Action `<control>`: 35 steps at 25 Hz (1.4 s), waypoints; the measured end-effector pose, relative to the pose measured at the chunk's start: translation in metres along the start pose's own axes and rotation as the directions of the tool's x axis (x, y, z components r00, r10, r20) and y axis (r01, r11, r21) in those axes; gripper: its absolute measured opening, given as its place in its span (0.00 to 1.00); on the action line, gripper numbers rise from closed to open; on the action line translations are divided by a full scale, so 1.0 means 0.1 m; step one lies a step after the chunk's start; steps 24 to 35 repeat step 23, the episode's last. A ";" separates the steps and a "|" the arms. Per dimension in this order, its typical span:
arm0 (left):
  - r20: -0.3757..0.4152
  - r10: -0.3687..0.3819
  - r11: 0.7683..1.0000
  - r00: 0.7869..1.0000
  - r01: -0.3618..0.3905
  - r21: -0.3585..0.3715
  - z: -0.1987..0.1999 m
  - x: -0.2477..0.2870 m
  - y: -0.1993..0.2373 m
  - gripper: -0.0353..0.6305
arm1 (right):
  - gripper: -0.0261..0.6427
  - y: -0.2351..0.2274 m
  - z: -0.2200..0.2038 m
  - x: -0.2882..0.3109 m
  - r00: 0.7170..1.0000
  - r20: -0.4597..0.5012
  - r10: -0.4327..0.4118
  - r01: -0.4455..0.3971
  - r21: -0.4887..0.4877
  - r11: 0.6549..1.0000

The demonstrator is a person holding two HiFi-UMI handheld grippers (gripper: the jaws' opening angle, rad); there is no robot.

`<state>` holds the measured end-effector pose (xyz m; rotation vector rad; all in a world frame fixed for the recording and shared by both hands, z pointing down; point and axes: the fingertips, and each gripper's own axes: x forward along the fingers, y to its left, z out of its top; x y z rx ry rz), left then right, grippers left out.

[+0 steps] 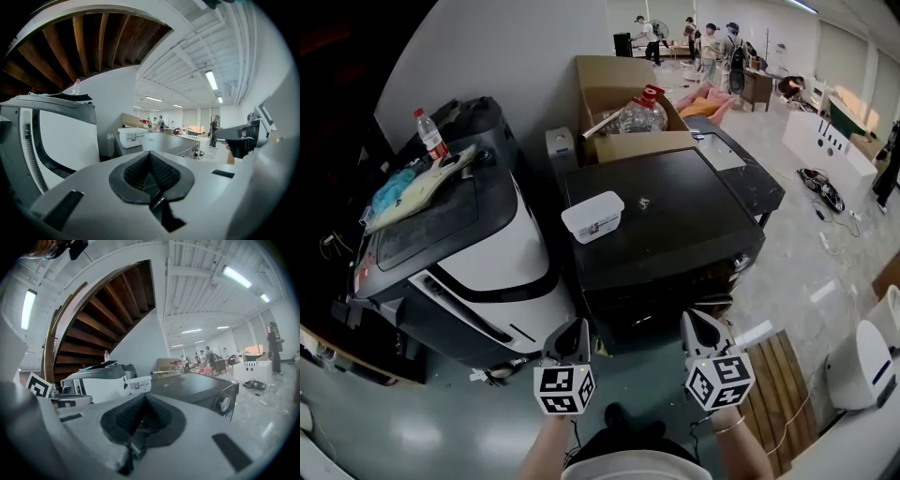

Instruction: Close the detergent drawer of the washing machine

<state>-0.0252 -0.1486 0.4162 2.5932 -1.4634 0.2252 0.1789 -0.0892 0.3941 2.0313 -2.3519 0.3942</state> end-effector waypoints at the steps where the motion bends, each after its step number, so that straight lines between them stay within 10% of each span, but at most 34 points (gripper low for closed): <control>1: 0.000 0.000 1.000 1.000 0.000 0.001 0.00 -0.01 0.00 0.05 | 0.04 0.01 0.00 0.00 1.000 -0.001 0.000 0.000 -0.001 1.000; 35: -0.004 -0.001 1.000 1.000 0.001 0.020 0.00 -0.08 0.05 0.05 | 0.04 0.12 -0.06 0.01 1.000 -0.023 0.007 -0.007 -0.014 1.000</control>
